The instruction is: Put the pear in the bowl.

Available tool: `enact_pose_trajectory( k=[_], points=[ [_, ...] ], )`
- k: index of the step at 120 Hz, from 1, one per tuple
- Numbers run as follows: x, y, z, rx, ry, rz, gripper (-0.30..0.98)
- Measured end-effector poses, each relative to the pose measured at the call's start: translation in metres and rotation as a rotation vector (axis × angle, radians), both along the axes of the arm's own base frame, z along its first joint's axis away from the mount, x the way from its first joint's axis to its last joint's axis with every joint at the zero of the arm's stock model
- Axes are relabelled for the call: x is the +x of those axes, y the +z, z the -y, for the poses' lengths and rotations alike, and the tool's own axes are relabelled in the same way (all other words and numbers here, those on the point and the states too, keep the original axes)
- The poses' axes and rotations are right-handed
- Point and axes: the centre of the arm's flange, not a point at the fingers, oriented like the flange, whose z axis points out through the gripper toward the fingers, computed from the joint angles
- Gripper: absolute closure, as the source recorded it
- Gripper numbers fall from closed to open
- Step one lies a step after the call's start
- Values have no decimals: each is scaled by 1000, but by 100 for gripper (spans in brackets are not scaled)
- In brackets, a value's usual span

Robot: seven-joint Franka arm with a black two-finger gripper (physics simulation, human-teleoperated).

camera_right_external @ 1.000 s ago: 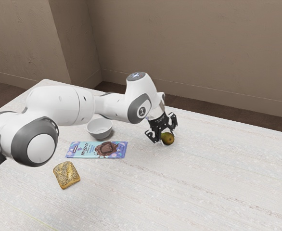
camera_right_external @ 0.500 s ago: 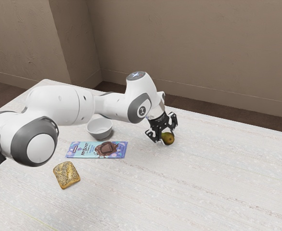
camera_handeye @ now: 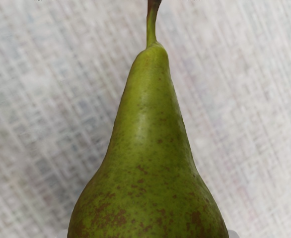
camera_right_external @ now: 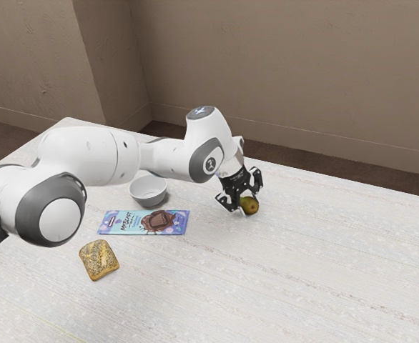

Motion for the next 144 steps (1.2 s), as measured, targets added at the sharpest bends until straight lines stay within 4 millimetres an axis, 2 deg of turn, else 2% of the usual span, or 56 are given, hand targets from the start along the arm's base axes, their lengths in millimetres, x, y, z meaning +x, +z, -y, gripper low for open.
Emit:
enact_pose_trajectory(
  k=[22,36,44,57,73,94,108,125,144],
  points=[
    [0,1,0,1,1,0,41],
    [-2,12,-5,17,5,8,42],
    [-5,23,-10,28,9,15,43],
    [-17,58,-22,54,19,31,45],
    [-32,87,-41,81,40,41,45],
    [-57,127,-86,124,98,52,44],
    [-74,146,-130,142,157,36,43],
    [-90,143,-193,141,243,-9,42],
    [-92,129,-230,109,295,-43,40]
  ],
)
